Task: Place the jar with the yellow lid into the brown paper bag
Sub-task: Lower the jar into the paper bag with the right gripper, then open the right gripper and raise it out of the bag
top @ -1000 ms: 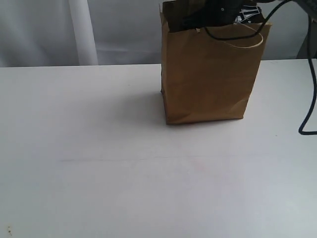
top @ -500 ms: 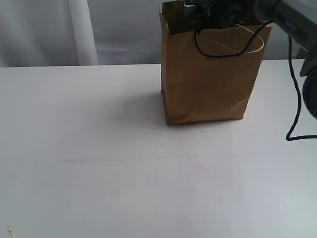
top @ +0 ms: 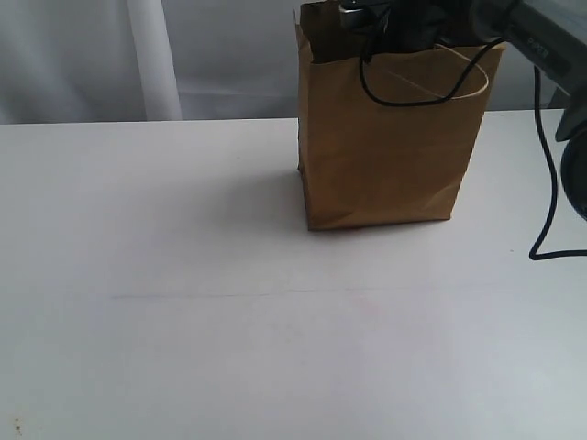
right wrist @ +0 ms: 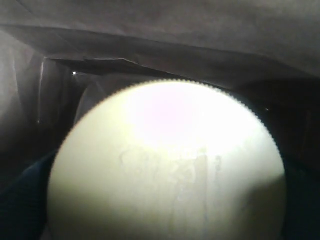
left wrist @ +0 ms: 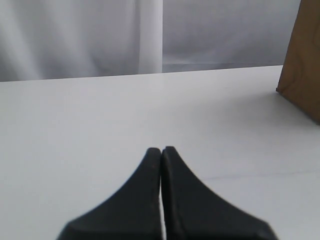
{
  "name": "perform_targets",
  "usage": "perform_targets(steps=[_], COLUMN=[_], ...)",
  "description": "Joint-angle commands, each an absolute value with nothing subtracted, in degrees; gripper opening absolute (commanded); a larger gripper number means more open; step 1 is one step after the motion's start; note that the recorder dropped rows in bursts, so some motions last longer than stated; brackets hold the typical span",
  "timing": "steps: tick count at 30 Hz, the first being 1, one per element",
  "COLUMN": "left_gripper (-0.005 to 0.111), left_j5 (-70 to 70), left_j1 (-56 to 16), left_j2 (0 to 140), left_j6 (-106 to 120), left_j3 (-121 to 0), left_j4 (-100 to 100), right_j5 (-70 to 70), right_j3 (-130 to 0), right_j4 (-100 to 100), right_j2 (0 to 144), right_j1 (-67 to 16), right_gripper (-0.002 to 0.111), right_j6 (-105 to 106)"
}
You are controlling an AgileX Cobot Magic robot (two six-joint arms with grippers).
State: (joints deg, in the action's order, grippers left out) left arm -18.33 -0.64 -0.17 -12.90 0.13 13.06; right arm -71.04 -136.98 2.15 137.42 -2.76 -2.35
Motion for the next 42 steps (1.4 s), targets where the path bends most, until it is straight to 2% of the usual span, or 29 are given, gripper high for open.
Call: perform_targets(steps=[1, 11, 15, 20, 24, 35, 42], left_gripper=[0.001, 0.001, 0.001, 0.001, 0.001, 0.001, 0.001], left_j5=[-17.8, -17.8, -17.8, -17.8, -17.8, -17.8, -17.8], left_j1=[-0.9, -0.9, -0.9, -0.9, -0.9, -0.9, -0.9], left_j2=[0.0, 0.0, 0.0, 0.0, 0.0, 0.0, 0.0], left_j6=[-13.1, -13.1, -13.1, -13.1, -13.1, -13.1, -13.1], left_j3=[0.0, 0.0, 0.0, 0.0, 0.0, 0.0, 0.0], left_j4=[12.8, 12.8, 12.8, 12.8, 12.8, 12.8, 12.8], right_j5=[-70.0, -70.0, -70.0, -70.0, -69.8, -68.5, -68.3], right_j3=[-137.4, -137.4, -137.4, -137.4, -137.4, -137.4, -137.4], right_j4=[1.9, 0.0, -0.8, -0.8, -0.8, -2.4, -6.9], right_j2=[137.4, 137.5, 137.5, 137.5, 137.5, 137.1, 129.1], right_j1=[-2.5, -2.7, -2.7, -2.7, -2.7, -2.7, -2.9], right_gripper=[0.013, 0.073, 0.088, 0.094, 0.105, 0.105, 0.103], right_j6=[-1.8, -1.3, -1.3, -1.3, -0.5, 0.0, -0.6])
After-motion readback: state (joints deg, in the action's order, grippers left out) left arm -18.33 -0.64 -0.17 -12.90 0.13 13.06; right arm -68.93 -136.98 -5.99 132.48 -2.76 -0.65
